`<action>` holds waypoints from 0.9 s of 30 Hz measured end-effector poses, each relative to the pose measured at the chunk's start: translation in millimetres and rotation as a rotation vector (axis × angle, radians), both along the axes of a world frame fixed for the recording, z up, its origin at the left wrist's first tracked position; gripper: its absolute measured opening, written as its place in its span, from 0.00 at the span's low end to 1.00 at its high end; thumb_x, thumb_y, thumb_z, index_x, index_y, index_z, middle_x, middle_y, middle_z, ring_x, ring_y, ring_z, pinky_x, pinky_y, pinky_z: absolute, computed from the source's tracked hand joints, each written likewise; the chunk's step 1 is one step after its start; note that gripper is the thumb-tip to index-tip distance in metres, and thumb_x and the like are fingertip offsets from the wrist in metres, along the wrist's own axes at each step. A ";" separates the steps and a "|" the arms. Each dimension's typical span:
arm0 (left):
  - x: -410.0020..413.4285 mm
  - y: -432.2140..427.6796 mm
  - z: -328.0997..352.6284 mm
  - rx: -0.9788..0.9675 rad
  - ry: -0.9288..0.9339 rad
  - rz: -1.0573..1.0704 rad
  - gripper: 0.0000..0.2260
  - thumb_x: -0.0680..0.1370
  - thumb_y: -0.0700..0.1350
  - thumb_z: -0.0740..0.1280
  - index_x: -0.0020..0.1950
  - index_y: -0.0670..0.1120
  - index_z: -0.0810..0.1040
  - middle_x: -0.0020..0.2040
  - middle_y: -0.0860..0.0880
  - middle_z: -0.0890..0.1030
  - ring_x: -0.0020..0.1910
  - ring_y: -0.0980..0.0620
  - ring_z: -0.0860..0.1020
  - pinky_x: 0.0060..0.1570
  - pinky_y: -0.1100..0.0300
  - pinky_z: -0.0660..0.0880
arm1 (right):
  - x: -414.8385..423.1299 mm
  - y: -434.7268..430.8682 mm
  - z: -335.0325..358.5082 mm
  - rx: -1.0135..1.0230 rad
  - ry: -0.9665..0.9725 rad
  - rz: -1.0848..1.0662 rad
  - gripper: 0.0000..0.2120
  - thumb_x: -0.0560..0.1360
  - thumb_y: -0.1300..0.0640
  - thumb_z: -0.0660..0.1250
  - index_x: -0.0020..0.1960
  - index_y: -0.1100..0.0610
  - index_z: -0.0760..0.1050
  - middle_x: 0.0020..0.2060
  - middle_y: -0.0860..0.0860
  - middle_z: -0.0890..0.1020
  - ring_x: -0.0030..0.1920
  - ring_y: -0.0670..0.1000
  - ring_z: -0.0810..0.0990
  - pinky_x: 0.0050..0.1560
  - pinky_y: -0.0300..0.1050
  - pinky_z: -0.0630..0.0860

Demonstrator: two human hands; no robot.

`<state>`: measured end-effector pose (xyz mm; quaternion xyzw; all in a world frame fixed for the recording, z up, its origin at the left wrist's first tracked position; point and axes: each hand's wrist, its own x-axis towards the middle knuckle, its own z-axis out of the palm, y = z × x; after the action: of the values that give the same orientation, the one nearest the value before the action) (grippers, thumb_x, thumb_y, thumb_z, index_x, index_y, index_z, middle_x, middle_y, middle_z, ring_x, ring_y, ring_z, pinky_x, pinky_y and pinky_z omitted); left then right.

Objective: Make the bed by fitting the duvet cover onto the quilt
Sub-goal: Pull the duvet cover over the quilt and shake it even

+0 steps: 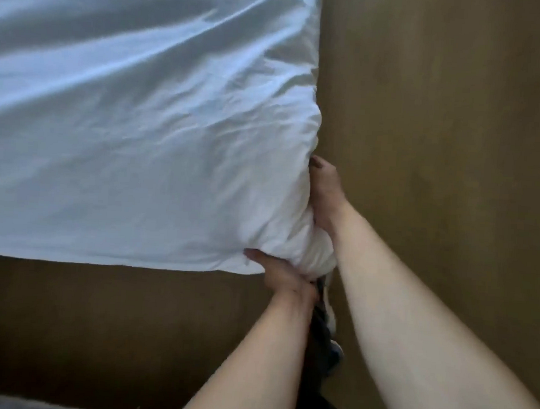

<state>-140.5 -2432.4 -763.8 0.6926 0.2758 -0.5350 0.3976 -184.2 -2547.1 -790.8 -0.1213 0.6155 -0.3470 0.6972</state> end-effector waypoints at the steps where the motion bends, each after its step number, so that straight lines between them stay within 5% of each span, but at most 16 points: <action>1: -8.1 -7.0 -2.9 0.069 -0.011 -0.052 0.40 0.78 0.74 0.46 0.79 0.47 0.65 0.74 0.41 0.71 0.72 0.38 0.71 0.71 0.42 0.68 | 0.4 -4.5 -5.9 -0.023 0.061 0.110 0.09 0.76 0.61 0.69 0.53 0.65 0.82 0.49 0.60 0.85 0.53 0.59 0.84 0.54 0.57 0.80; 3: -26.5 -24.2 -1.3 0.138 0.099 -0.070 0.31 0.83 0.65 0.50 0.71 0.43 0.73 0.63 0.35 0.80 0.60 0.38 0.80 0.59 0.45 0.79 | -8.3 -1.9 -13.1 0.007 0.161 0.313 0.12 0.76 0.58 0.71 0.42 0.69 0.80 0.38 0.60 0.83 0.42 0.55 0.81 0.41 0.52 0.77; 5: -41.9 -39.1 -1.7 0.017 0.395 0.063 0.19 0.81 0.55 0.60 0.56 0.42 0.80 0.44 0.38 0.83 0.42 0.42 0.82 0.41 0.52 0.81 | -23.4 0.5 -12.8 0.091 0.175 0.472 0.19 0.78 0.53 0.70 0.44 0.71 0.79 0.39 0.64 0.84 0.42 0.52 0.78 0.39 0.47 0.73; 7: -46.1 -48.5 -0.5 -0.191 0.550 0.184 0.09 0.75 0.42 0.61 0.49 0.42 0.79 0.42 0.41 0.79 0.41 0.45 0.76 0.44 0.53 0.74 | -34.1 -15.6 -2.0 0.113 0.070 0.507 0.21 0.77 0.44 0.69 0.43 0.63 0.82 0.41 0.59 0.86 0.45 0.53 0.82 0.45 0.46 0.76; 9: -45.2 -55.2 0.0 -0.391 0.568 0.292 0.17 0.69 0.34 0.60 0.54 0.45 0.78 0.52 0.43 0.81 0.52 0.46 0.77 0.46 0.51 0.75 | -30.0 -67.7 16.1 0.114 -0.226 0.355 0.32 0.72 0.30 0.67 0.56 0.58 0.83 0.54 0.58 0.85 0.56 0.58 0.84 0.59 0.55 0.78; 11: -47.4 -70.3 12.6 -0.583 0.560 0.289 0.29 0.66 0.38 0.76 0.65 0.50 0.75 0.71 0.42 0.75 0.74 0.42 0.68 0.61 0.40 0.70 | -23.7 -125.7 33.3 0.003 -0.413 0.200 0.39 0.71 0.27 0.63 0.68 0.57 0.76 0.62 0.60 0.81 0.62 0.62 0.80 0.65 0.63 0.75; 14: -42.4 -131.5 32.8 -0.865 0.536 0.321 0.55 0.52 0.55 0.87 0.75 0.46 0.70 0.77 0.42 0.69 0.78 0.39 0.61 0.76 0.36 0.53 | -2.2 -202.3 59.3 -0.067 -0.212 0.213 0.27 0.72 0.44 0.76 0.63 0.61 0.78 0.56 0.59 0.85 0.57 0.59 0.84 0.62 0.62 0.78; 16: -31.5 -184.2 48.7 -0.941 0.465 0.490 0.50 0.59 0.57 0.83 0.76 0.42 0.69 0.75 0.41 0.71 0.76 0.40 0.66 0.77 0.40 0.55 | 1.1 -212.2 64.5 -0.022 -0.062 0.282 0.21 0.73 0.54 0.77 0.61 0.64 0.79 0.53 0.58 0.86 0.54 0.58 0.85 0.60 0.60 0.79; 18: -23.4 -224.0 58.1 -0.818 0.329 0.708 0.36 0.71 0.56 0.73 0.74 0.40 0.72 0.71 0.39 0.75 0.72 0.41 0.73 0.76 0.45 0.61 | -12.0 -202.5 74.1 0.112 -0.127 0.345 0.21 0.75 0.57 0.74 0.64 0.64 0.77 0.55 0.59 0.84 0.56 0.60 0.84 0.61 0.60 0.79; 22: -29.3 -242.0 59.7 -0.581 0.087 0.915 0.16 0.81 0.54 0.66 0.61 0.44 0.80 0.53 0.45 0.86 0.51 0.50 0.85 0.60 0.56 0.78 | -28.6 -257.7 89.1 0.099 -0.318 0.368 0.26 0.74 0.47 0.72 0.67 0.59 0.77 0.64 0.58 0.81 0.64 0.59 0.80 0.67 0.60 0.73; 25: -36.5 -289.6 67.3 -0.662 0.133 1.004 0.26 0.75 0.63 0.68 0.66 0.47 0.80 0.61 0.42 0.83 0.63 0.42 0.79 0.68 0.48 0.71 | -12.6 -344.6 94.2 0.049 -0.451 0.453 0.26 0.76 0.41 0.69 0.64 0.59 0.80 0.64 0.59 0.80 0.65 0.61 0.79 0.66 0.62 0.74; 27: -41.5 -340.4 79.6 -0.745 0.100 0.926 0.32 0.74 0.63 0.67 0.71 0.46 0.76 0.68 0.40 0.78 0.70 0.39 0.74 0.74 0.42 0.63 | -17.2 -355.7 86.0 0.142 -0.230 0.558 0.29 0.74 0.44 0.73 0.67 0.62 0.77 0.60 0.59 0.82 0.62 0.61 0.81 0.65 0.60 0.75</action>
<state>-182.1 -2772.7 -684.1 0.2880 0.3613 -0.3988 0.7922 -201.3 -2902.8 -704.8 -0.1965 0.4983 -0.1099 0.8373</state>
